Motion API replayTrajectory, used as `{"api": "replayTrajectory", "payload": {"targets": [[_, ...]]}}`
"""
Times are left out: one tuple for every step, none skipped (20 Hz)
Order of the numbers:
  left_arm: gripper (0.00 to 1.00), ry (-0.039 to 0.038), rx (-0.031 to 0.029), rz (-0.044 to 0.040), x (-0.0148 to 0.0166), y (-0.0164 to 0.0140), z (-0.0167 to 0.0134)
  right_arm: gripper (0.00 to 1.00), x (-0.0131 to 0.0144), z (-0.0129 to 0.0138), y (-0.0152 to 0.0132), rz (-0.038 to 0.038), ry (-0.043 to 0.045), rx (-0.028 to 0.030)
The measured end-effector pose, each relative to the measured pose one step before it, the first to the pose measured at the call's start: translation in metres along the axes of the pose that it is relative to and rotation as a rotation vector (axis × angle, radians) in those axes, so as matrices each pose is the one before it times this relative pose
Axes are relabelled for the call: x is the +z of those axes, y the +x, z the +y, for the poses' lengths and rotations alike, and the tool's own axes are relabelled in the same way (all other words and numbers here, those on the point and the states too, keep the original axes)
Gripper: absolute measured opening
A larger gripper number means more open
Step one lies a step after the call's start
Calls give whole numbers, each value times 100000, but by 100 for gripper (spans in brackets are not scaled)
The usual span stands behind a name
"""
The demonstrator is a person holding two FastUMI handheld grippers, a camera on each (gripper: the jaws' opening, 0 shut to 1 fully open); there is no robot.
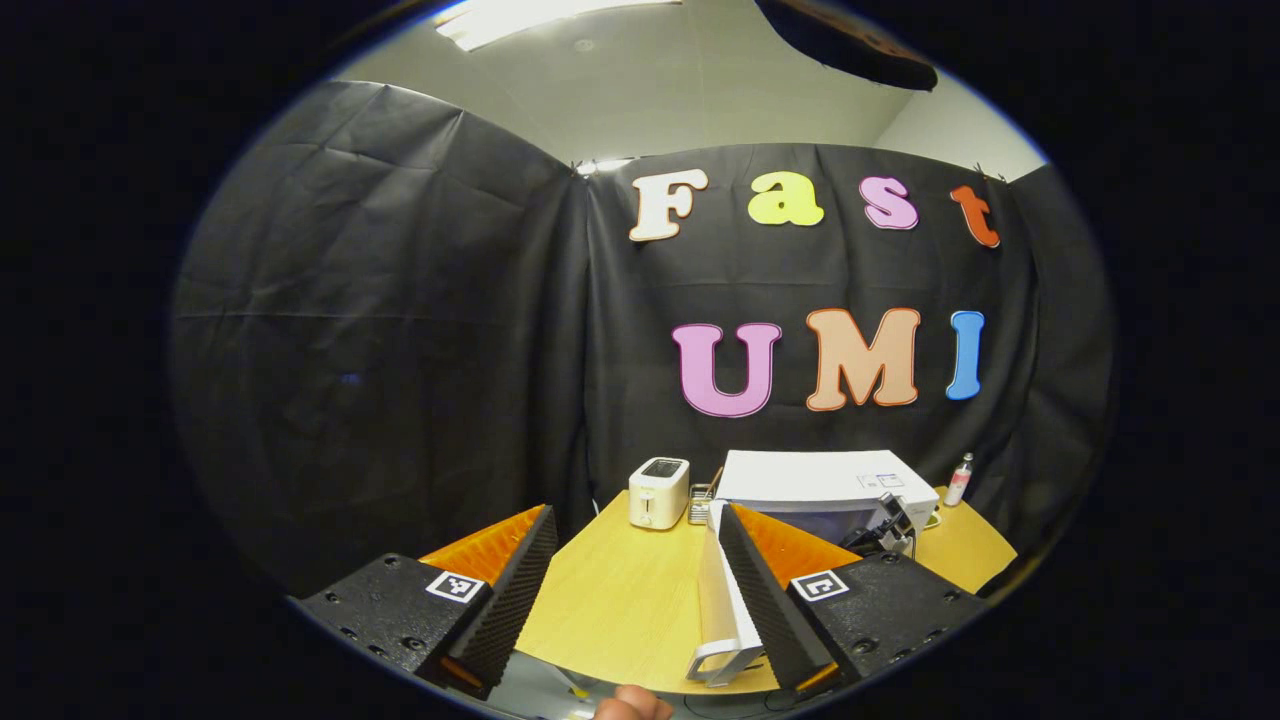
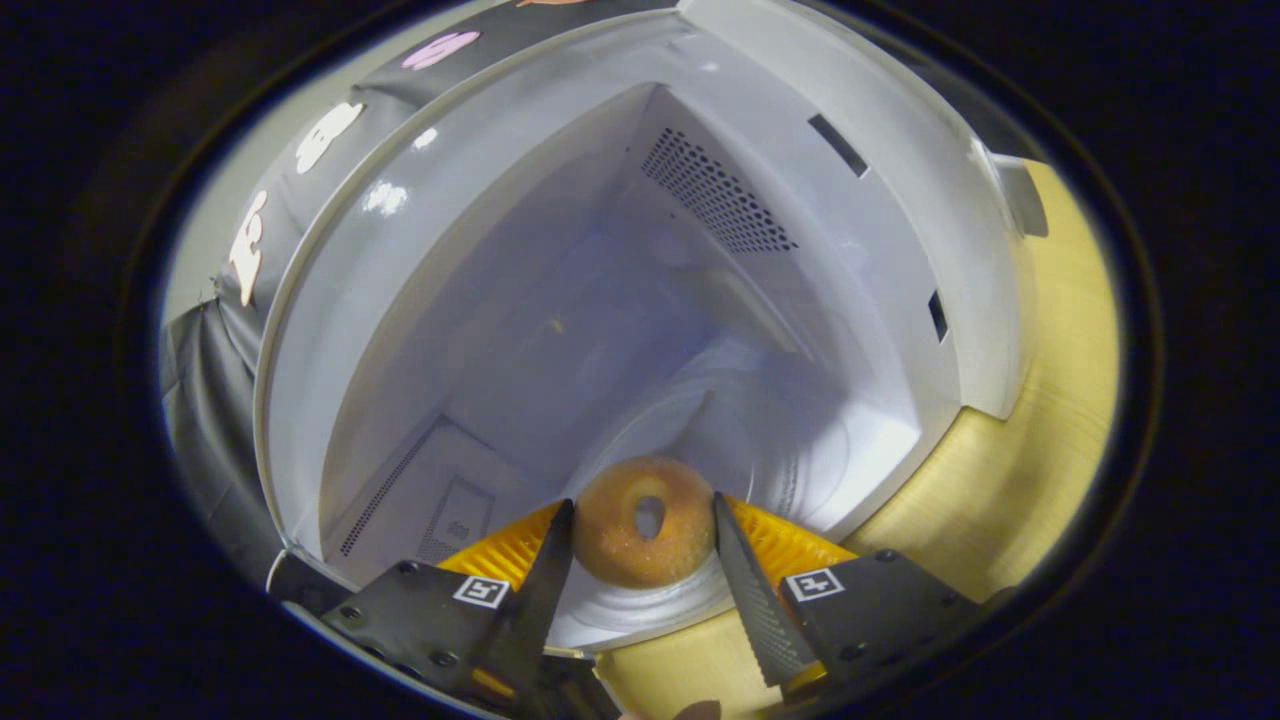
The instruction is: Open the microwave oven with the left hand, put the food in, and close the microwave oven.
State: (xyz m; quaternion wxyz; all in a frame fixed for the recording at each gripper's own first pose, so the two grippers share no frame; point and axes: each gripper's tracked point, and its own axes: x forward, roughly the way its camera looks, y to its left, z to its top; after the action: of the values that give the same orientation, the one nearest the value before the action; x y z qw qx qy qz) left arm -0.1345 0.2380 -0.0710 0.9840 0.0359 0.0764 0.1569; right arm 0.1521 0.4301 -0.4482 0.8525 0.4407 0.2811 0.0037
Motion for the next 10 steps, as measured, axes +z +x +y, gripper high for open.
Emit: {"api": "replayTrajectory", "payload": {"targets": [[96, 183, -285, 77, 14, 52, -138, 80, 64, 305, -21, -63, -1085, -130], [96, 9, -251, 64, -5, -12, 46, 84, 77, 72, -100, -279, -787, -407], [96, 46, -228, 194, 45, -93, -25, 84, -103, -291, -200, -435, -765, -399], [96, 194, -77, 104, -97, -34, -9, 84, -33, -61, -94, -1, -531, -66], [96, 167, -33, 26, 19, -71, 78, 85, -94, -35, -37, 97, -421, 39], [94, 57, -83, -83, 50, -3, -1, 86, -120, 38, -184, 594, -207, 153], [96, -49, -21, 52, 12, 57, -33, 86, -9, 34, 24, 316, 67, 158], [94, -107, -63, 140, -83, 24, 1, 86, -13, -68, -167, 235, 32, 86], [96, -156, -69, 77, -47, 10, 62, 86, 46, 95, -133, 44, -131, 496], [94, -150, -254, -38, -8, 103, -176, 87, 81, 32, -235, -233, -585, 308]]}}
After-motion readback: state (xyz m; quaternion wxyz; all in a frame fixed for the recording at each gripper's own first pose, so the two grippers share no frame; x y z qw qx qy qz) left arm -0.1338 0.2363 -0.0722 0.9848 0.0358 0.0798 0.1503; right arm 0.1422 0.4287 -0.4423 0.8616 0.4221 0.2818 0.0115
